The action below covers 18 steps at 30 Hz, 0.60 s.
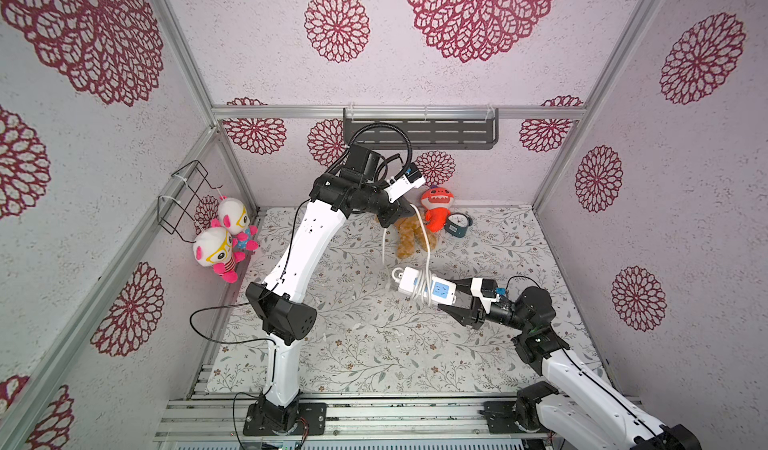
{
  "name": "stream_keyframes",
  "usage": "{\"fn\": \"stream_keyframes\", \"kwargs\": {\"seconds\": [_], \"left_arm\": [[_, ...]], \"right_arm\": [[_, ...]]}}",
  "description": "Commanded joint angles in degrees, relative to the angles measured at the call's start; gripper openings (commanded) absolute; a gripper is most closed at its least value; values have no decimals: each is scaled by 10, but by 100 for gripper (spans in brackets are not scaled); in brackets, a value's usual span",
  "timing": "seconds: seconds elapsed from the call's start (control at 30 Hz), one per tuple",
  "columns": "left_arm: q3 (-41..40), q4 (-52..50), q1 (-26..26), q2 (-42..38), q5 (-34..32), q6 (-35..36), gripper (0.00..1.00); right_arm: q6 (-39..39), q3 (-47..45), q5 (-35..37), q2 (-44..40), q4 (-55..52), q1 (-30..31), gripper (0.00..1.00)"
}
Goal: Wrap the cord around the power strip
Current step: Wrap the power cord around the power strip.
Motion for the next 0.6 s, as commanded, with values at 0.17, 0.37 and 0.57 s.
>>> {"fn": "stream_keyframes", "kwargs": {"seconds": [0.17, 0.37, 0.57], "left_arm": [[-44, 89, 18, 36, 61, -46, 0], [-165, 179, 19, 0, 107, -99, 0], [-314, 355, 18, -53, 174, -211, 4]], "right_arm": [[120, 10, -26, -1, 247, 24, 20], [93, -6, 69, -10, 298, 24, 21], [79, -37, 186, 16, 397, 24, 21]]}}
